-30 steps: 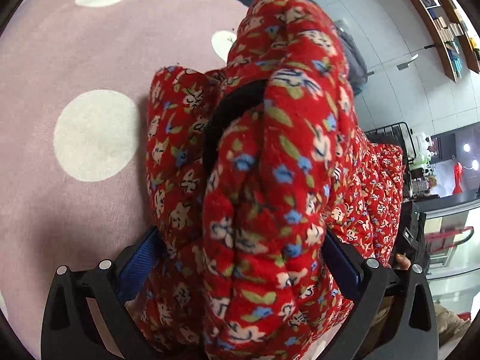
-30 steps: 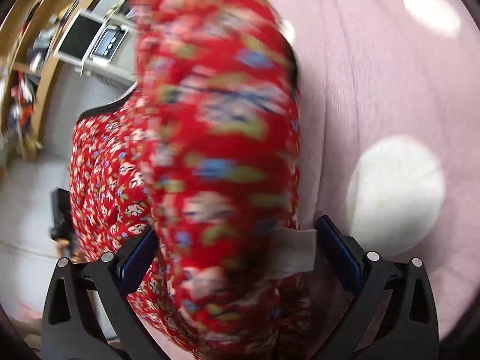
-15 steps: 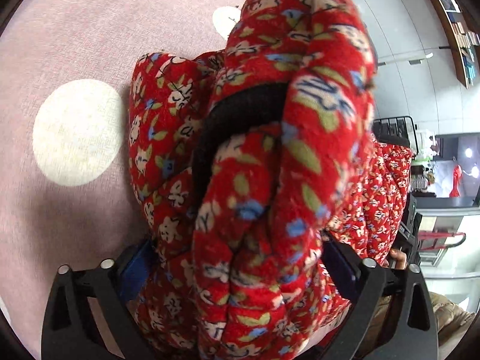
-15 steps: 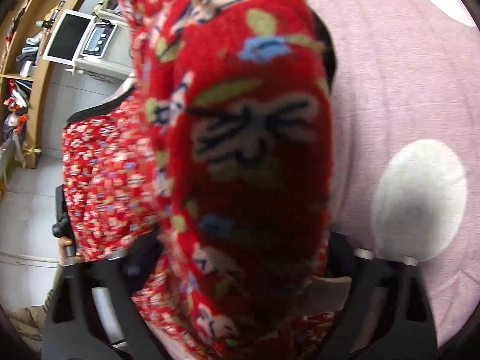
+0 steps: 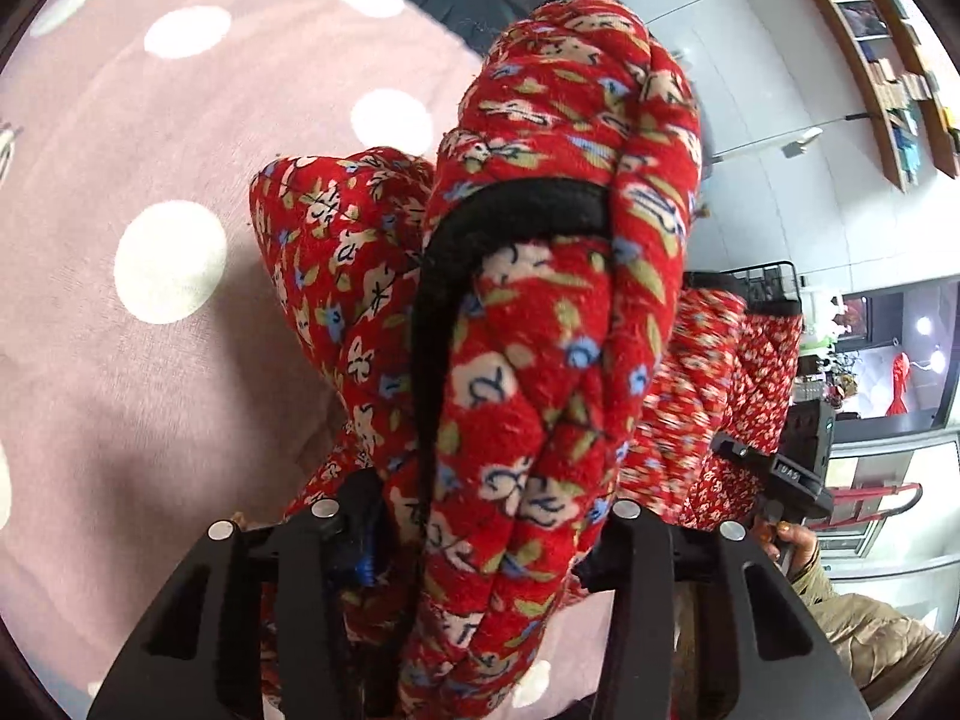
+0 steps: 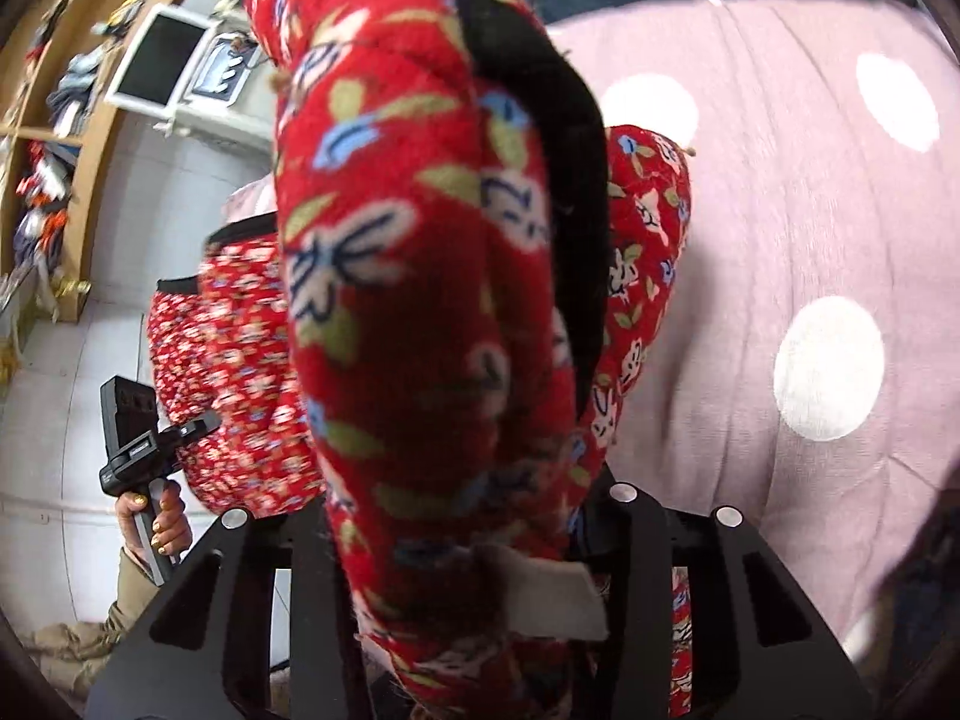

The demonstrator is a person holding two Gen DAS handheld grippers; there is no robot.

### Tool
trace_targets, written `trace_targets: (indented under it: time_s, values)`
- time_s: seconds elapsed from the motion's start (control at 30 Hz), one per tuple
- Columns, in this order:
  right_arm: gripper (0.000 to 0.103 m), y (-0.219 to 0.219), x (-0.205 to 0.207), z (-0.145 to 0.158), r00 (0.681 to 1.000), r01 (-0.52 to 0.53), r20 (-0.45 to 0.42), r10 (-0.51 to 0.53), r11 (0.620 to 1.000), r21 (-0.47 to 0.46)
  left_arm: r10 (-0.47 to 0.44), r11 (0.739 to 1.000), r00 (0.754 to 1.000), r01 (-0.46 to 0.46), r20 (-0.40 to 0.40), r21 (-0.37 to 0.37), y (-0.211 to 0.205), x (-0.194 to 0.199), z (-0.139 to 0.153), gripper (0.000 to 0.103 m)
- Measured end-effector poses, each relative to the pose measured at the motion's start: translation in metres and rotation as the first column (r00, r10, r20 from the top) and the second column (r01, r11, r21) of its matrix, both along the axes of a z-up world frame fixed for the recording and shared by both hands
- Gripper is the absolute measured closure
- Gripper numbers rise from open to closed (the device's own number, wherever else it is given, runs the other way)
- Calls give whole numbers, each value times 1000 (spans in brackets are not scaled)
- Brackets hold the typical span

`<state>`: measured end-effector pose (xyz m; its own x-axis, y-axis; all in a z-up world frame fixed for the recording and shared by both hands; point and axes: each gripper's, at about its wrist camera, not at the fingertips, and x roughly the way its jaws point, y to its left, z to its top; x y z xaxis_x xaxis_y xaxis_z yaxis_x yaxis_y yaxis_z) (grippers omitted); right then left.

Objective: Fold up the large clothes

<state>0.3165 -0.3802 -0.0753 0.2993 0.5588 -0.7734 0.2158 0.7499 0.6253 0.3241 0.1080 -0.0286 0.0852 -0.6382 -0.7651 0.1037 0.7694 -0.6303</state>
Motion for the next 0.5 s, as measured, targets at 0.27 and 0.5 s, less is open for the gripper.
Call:
trace_targets:
  time_s: [0.27, 0.5]
  values:
    - [62, 70, 48, 112, 958, -255, 117, 263, 964, -79, 137, 983, 985, -122, 101, -136, 67, -29, 75, 62]
    - [62, 206, 151, 162, 809, -538, 208, 550, 835, -117, 423, 904, 884, -399, 198, -152, 217, -59, 127, 62]
